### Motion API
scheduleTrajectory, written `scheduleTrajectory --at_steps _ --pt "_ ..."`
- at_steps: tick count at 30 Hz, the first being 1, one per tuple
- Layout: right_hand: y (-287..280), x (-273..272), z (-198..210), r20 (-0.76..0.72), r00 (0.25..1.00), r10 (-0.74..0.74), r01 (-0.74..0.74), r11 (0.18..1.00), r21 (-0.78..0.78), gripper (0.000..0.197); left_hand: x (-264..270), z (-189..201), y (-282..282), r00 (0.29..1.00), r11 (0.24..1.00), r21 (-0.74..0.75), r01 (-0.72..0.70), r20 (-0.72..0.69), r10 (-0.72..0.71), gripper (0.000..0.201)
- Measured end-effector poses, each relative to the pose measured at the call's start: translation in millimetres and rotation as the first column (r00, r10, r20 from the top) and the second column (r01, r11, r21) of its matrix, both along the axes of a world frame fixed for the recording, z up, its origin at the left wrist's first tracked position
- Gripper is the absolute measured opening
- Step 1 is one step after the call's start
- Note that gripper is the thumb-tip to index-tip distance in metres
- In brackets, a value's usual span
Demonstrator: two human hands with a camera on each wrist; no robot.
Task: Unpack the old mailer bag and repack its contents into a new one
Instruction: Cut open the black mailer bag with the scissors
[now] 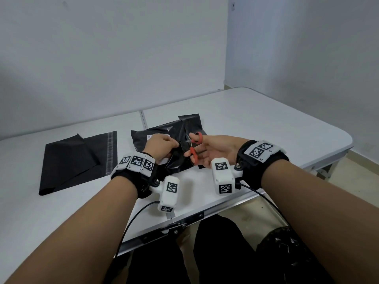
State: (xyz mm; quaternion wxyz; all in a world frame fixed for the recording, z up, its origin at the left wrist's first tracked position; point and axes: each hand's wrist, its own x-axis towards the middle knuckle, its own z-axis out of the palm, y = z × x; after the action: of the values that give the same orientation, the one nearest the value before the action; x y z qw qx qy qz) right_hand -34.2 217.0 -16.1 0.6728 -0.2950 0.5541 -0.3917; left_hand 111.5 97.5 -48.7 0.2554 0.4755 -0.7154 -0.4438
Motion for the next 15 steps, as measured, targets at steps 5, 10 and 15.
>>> scheduleTrajectory --at_steps 5,10,15 --pt "8.2 3.4 8.6 0.023 0.998 0.059 -0.059 0.998 0.036 0.05 0.0 1.0 1.8 1.0 0.999 -0.032 -0.008 0.001 0.008 0.016" --pt "6.6 7.6 7.6 0.041 0.994 0.099 -0.101 0.994 0.043 0.05 -0.4 7.3 4.2 0.996 0.986 -0.168 -0.009 0.089 0.024 0.007" --pt "-4.8 15.9 4.4 0.063 0.998 0.015 -0.018 0.999 0.036 0.052 -1.4 18.1 7.6 0.975 0.945 -0.322 0.06 0.223 0.014 0.006"
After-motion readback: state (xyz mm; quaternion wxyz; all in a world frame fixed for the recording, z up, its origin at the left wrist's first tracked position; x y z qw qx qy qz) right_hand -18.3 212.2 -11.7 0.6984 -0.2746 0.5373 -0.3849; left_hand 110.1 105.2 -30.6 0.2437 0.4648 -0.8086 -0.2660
